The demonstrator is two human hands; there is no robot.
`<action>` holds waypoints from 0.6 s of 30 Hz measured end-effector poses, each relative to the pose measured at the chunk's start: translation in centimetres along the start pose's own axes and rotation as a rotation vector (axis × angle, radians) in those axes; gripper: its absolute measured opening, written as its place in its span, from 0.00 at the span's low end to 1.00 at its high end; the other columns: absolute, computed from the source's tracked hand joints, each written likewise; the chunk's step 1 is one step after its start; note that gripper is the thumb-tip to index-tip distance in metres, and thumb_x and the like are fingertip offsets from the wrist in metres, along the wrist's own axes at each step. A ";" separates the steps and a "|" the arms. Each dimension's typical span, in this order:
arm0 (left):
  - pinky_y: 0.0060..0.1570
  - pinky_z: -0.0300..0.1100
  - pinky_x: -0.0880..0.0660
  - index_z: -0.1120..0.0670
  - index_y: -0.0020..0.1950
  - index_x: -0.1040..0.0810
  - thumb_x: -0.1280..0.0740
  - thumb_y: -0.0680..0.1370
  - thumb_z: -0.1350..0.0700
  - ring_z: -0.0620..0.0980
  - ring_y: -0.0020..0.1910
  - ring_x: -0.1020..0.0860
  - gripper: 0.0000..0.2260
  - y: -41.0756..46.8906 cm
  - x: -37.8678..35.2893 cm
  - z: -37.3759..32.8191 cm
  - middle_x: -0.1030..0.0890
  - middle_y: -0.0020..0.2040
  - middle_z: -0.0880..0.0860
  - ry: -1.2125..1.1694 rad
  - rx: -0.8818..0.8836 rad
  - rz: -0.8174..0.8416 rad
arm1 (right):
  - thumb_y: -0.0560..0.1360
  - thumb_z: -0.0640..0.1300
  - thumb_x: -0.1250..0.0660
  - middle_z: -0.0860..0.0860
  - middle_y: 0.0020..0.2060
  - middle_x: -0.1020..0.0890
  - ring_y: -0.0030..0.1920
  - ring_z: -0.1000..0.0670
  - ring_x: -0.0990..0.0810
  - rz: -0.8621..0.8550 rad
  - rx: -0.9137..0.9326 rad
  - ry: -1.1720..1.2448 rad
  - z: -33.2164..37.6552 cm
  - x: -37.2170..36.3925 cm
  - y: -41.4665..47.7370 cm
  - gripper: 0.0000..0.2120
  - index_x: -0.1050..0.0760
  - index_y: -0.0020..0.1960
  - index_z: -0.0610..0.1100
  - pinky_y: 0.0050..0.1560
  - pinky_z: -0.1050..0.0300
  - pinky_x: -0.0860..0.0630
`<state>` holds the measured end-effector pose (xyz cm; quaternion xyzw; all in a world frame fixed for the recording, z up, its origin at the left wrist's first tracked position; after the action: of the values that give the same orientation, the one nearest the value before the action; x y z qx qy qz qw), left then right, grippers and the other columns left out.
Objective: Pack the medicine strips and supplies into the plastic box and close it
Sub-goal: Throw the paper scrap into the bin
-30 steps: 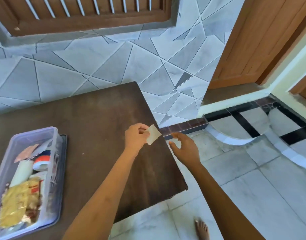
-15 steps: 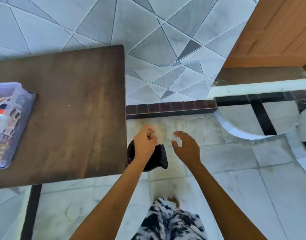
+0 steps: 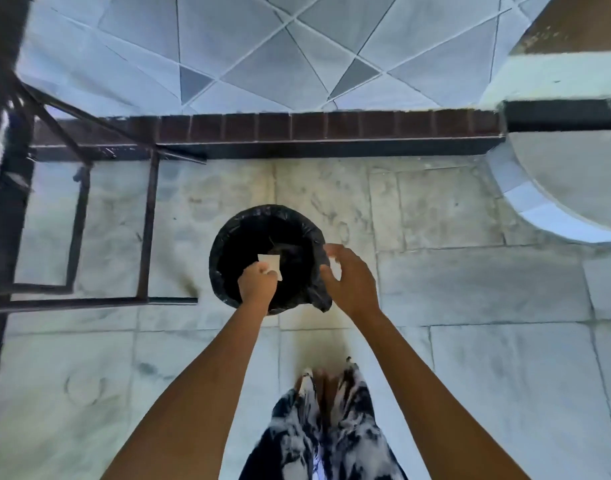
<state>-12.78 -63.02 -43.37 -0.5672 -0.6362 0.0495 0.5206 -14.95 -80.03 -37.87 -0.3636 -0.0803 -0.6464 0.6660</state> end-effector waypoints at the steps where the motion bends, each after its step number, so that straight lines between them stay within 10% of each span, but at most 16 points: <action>1: 0.56 0.51 0.27 0.65 0.58 0.23 0.38 0.75 0.62 0.64 0.57 0.24 0.13 1.9 -1.2 1.2 0.21 0.58 0.65 0.026 0.017 0.011 | 0.76 0.41 0.38 0.45 0.58 0.21 0.57 0.45 0.23 0.003 0.011 0.010 -1.2 -1.1 1.0 0.16 0.28 0.63 0.43 0.55 0.52 0.27; 10: 0.57 0.50 0.26 0.57 0.64 0.24 0.37 0.76 0.61 0.62 0.56 0.23 0.16 10.6 -7.4 7.4 0.22 0.60 0.62 0.125 0.093 0.190 | 0.75 0.41 0.38 0.47 0.59 0.21 0.58 0.46 0.23 0.029 0.058 -0.005 -9.2 -6.0 5.5 0.17 0.29 0.64 0.44 0.56 0.54 0.28; 18: 0.65 0.48 0.31 0.56 0.65 0.27 0.33 0.76 0.56 0.56 0.65 0.27 0.18 -4.9 1.0 -3.2 0.25 0.67 0.56 0.082 -0.256 0.058 | 0.76 0.43 0.38 0.46 0.67 0.27 0.66 0.45 0.29 -0.005 0.090 -0.040 -0.6 4.0 -2.5 0.23 0.36 0.70 0.45 0.65 0.52 0.33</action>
<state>-13.61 -65.62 -38.09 -0.6485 -0.5990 -0.0403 0.4679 -16.88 -83.33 -35.08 -0.3458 -0.1236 -0.6365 0.6783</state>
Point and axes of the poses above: each hand's wrist, its own y-axis towards the middle knuckle, its own x-axis out of the back of the hand, z = x × y, the point moved 3 cm from there along y, towards the middle knuckle
